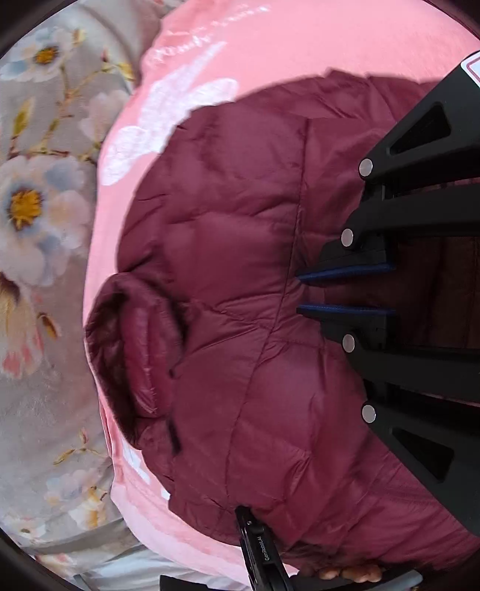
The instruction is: Fold large clothes
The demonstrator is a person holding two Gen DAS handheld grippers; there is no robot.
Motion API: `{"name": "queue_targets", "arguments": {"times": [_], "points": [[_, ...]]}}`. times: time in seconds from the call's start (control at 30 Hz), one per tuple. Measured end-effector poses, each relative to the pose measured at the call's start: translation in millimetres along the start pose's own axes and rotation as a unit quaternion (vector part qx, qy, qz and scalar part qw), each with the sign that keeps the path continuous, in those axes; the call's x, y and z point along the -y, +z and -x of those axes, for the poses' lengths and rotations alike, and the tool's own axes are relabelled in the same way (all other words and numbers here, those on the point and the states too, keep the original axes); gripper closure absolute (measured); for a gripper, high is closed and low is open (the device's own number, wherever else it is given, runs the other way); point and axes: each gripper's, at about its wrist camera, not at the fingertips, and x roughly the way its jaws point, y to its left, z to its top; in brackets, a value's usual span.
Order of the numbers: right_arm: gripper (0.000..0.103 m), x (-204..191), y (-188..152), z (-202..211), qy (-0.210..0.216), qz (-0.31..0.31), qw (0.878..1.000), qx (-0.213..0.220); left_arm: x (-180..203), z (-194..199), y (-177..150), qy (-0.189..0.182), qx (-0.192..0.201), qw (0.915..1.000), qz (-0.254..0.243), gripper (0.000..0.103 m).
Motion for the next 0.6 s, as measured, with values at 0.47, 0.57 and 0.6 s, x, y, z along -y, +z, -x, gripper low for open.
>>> {"name": "queue_targets", "arguments": {"times": [0.47,0.57,0.6], "points": [[0.089,-0.7,-17.3,7.3,-0.004,0.004,1.0,0.001,-0.4,0.8,-21.1,0.01,0.015,0.9997,-0.014,0.016],[0.089,3.8,-17.0,6.9,0.008,-0.004,1.0,-0.002,-0.3,1.6,-22.2,0.011,0.013,0.9997,-0.016,0.016],[0.089,5.6,-16.1,7.0,0.013,-0.007,1.0,-0.005,-0.5,2.3,-21.0,0.011,0.01,0.9997,-0.018,0.016]]}}
